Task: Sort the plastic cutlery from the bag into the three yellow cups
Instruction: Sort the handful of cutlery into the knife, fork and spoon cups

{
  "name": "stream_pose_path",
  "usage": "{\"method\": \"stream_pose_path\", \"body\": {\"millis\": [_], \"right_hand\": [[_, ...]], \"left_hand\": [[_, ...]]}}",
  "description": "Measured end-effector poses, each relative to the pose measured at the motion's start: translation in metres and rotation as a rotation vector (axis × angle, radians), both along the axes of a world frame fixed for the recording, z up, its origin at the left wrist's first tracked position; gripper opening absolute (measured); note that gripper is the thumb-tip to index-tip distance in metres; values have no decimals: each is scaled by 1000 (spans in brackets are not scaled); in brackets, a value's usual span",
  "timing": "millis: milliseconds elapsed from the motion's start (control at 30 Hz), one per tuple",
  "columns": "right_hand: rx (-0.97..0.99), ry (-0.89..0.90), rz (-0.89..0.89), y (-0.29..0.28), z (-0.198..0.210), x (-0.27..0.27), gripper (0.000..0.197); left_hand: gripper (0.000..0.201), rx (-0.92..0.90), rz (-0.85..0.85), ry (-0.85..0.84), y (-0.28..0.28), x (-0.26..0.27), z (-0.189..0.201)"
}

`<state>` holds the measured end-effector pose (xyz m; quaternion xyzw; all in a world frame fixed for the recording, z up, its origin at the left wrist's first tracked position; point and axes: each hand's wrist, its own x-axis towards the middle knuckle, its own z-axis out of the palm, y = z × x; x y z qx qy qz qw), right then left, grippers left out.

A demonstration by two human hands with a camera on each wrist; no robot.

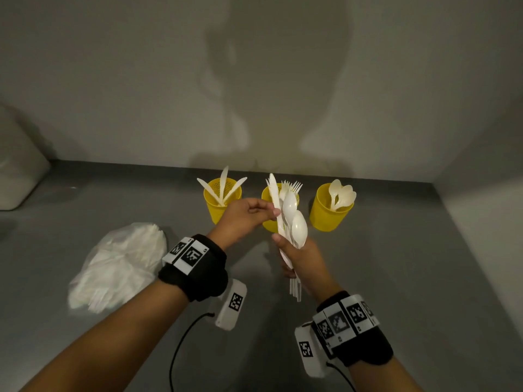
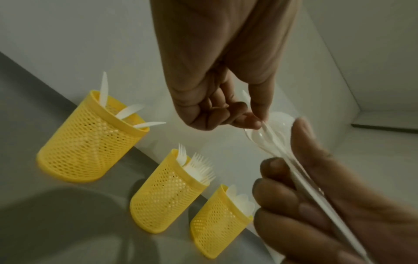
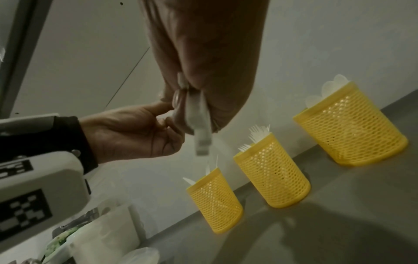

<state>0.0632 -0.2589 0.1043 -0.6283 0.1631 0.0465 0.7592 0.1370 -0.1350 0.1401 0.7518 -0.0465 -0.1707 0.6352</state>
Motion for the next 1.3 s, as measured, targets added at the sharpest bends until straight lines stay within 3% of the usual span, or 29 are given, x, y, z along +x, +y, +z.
{"method": "stream_pose_path", "body": {"millis": [133, 300, 400, 467, 600, 667, 733, 833, 933, 1133, 1300], "right_hand": [[98, 3, 20, -3, 1, 0, 30], [102, 22, -26, -10, -2, -2, 28], [104, 30, -42, -11, -3, -4, 32], [100, 38, -48, -10, -3, -4, 34], [96, 53, -51, -10, -3, -4, 35], [111, 39, -26, -11, -2, -4, 29], [140, 23, 0, -15, -2, -6, 23], [201, -5, 28, -20, -1, -10, 17], [298, -33, 58, -24, -1, -14, 9], [281, -62, 137, -35, 0, -26, 14], [260, -54, 137, -37, 6, -33, 34]], "left_hand": [[3, -75, 159, 54, 21, 12, 4], [11, -104, 406, -199, 62, 50, 17], [16, -4, 489, -322, 73, 73, 13], [21, 76, 498, -293, 72, 85, -4], [38, 257, 430, -169, 70, 92, -41], [45, 352, 452, -247, 65, 86, -43], [35, 320, 419, -328, 49, 68, -34], [4, 231, 66, -221, 13, 23, -17], [12, 215, -250, -81, -17, -12, -15], [27, 31, -234, 26, -38, -35, -13], [23, 54, -256, -138, -40, -42, -7]]}}
